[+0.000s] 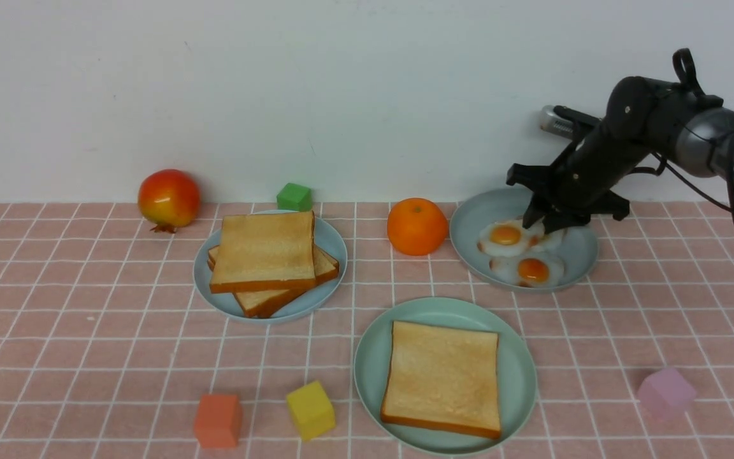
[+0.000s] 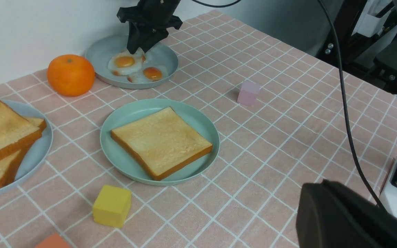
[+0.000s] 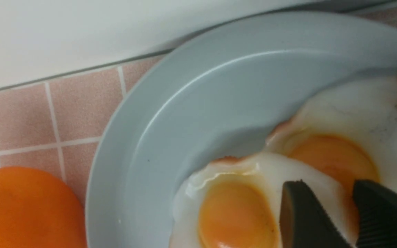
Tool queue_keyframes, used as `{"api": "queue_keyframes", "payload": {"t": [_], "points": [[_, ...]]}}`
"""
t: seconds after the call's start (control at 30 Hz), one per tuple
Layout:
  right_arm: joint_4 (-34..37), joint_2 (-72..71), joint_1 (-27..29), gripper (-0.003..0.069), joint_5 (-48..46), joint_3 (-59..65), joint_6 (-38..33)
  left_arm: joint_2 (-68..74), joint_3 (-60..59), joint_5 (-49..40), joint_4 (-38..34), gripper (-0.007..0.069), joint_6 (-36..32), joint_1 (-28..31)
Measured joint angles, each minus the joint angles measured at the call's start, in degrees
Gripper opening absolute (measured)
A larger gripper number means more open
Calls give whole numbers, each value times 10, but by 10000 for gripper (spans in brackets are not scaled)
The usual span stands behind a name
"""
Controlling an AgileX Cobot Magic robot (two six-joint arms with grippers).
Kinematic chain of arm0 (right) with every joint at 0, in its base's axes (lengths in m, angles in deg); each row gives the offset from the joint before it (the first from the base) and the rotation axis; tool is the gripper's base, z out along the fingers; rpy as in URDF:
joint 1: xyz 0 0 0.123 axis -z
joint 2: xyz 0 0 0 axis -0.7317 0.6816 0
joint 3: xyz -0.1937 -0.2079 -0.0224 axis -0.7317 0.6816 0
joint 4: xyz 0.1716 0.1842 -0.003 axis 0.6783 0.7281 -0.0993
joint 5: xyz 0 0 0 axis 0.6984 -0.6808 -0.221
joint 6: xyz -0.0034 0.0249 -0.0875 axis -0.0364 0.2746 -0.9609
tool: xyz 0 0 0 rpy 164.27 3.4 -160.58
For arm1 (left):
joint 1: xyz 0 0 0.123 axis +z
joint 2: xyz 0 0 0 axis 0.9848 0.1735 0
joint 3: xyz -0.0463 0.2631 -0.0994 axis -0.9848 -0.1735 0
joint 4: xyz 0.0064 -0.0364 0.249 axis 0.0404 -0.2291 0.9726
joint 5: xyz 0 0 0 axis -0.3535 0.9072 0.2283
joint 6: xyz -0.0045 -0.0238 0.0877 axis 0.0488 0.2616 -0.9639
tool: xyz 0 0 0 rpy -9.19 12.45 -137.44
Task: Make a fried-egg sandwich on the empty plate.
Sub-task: Use the right arm to grab a fried egg, then use the right arm to place the fried egg on the slice of bread in the middle
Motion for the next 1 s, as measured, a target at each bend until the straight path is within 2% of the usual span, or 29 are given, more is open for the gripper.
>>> {"api": "queue_keyframes", "payload": {"t": [0.07,0.23,0.37,0.67,0.8,0.97,1.0], "points": [[2,0,1,180,0,-2,0,0,0,0,0,13,0,0],[1,-8,1,156,-5,-2,-6,0,0,0,0,13,0,0],[6,-48,1,75,-20,-1,-37,0,0,0,0,13,0,0],[26,-205,1,76,-138,13,-105,0,0,-7,35,13,0,0],[92,-310,-1,76,-184,109,-133,0,0,-38,66,13,0,0],[153,-414,-29,76,-175,266,-160,0,0,-50,72,13,0,0],[167,-446,-45,76,-153,333,-163,0,0,-50,72,13,0,0]]}}
